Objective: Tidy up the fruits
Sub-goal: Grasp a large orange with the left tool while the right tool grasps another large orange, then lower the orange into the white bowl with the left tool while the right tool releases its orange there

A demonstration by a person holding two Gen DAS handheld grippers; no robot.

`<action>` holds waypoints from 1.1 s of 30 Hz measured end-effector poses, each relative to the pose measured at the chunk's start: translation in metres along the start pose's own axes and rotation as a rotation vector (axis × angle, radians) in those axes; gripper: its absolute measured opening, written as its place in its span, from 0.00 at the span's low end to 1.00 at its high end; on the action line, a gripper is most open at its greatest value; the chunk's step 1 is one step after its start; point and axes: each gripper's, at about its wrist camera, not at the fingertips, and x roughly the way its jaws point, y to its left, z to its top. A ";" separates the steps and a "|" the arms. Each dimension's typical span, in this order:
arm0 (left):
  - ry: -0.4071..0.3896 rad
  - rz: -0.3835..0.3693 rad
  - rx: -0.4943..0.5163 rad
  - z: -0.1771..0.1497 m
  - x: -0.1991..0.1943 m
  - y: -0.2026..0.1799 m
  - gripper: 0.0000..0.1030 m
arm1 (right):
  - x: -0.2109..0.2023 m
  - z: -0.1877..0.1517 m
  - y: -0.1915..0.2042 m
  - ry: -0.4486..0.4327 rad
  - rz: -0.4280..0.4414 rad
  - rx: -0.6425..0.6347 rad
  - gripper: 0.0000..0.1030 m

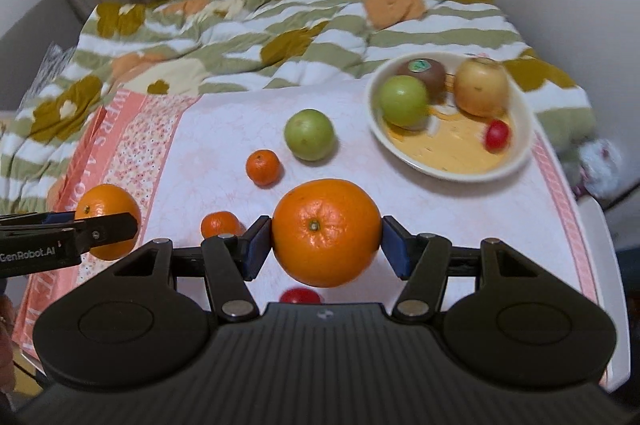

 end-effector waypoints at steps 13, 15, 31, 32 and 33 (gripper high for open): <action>-0.067 -0.029 0.044 0.004 -0.003 -0.080 0.61 | -0.054 -0.008 -0.080 -0.088 -0.033 0.033 0.72; -0.080 -0.017 0.030 0.006 0.001 -0.098 0.61 | -0.054 -0.003 -0.098 -0.090 -0.023 0.014 0.72; -0.108 0.060 0.002 0.035 0.069 -0.212 0.61 | -0.024 0.067 -0.204 -0.121 0.116 -0.134 0.72; -0.104 0.065 0.010 0.037 0.074 -0.217 0.61 | -0.020 0.071 -0.208 -0.119 0.121 -0.136 0.72; -0.098 0.068 0.020 0.039 0.080 -0.221 0.61 | -0.016 0.074 -0.212 -0.118 0.123 -0.136 0.72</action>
